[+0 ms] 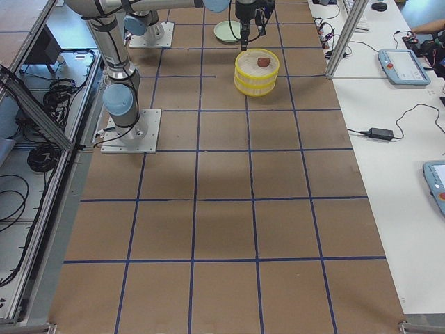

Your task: Place buns in different layers of steamer

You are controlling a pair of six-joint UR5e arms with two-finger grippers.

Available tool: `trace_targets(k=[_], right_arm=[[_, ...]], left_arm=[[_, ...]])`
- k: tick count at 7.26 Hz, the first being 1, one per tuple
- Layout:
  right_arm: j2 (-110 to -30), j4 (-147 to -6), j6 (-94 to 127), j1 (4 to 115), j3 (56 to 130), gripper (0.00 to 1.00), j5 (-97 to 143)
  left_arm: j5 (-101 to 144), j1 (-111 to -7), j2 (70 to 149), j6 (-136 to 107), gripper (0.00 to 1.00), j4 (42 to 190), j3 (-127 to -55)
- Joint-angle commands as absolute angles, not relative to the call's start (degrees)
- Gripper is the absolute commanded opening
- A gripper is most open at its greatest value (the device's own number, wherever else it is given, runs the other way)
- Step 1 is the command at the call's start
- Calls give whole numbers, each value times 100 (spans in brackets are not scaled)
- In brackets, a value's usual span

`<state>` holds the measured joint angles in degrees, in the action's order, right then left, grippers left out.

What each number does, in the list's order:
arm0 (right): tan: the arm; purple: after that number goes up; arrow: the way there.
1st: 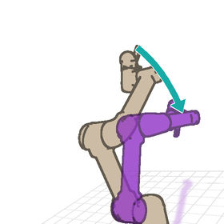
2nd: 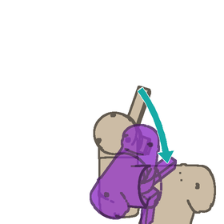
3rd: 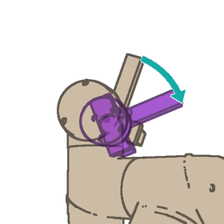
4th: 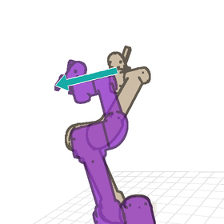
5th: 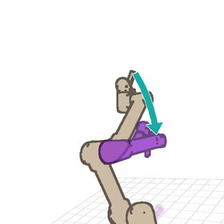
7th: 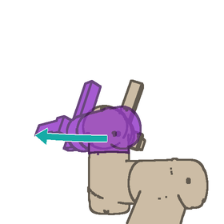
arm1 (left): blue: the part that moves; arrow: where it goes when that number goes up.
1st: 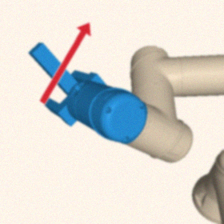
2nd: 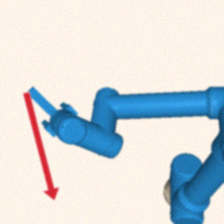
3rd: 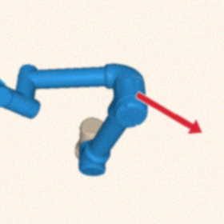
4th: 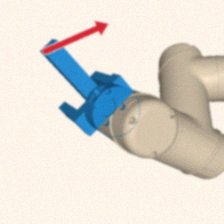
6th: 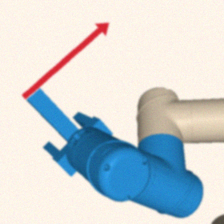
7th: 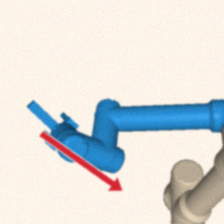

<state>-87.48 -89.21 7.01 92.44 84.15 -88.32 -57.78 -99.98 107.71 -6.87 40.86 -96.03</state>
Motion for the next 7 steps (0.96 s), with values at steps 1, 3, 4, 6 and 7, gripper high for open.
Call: trace_targets(k=[1,3,4,6,7], right_arm=[[-8736,-8895,703,9246,8324,100,-8877],[-8719,-8563,668,9246,8167,100,-8938],[-8562,-8308,598,9237,7991,100,-8956],[-8543,-8218,589,9246,7945,100,-8956],[-8543,-8226,563,9246,7980,100,-8956]], left_arm=[[-5827,-9810,10426,-109,100,5012,-9624],[-6876,-9502,9890,596,100,6559,-9615],[-7178,-9501,9583,606,100,7253,-9572],[-7908,-9440,9063,606,100,8267,-9458],[-7988,-9387,8931,606,100,8653,-9387]])
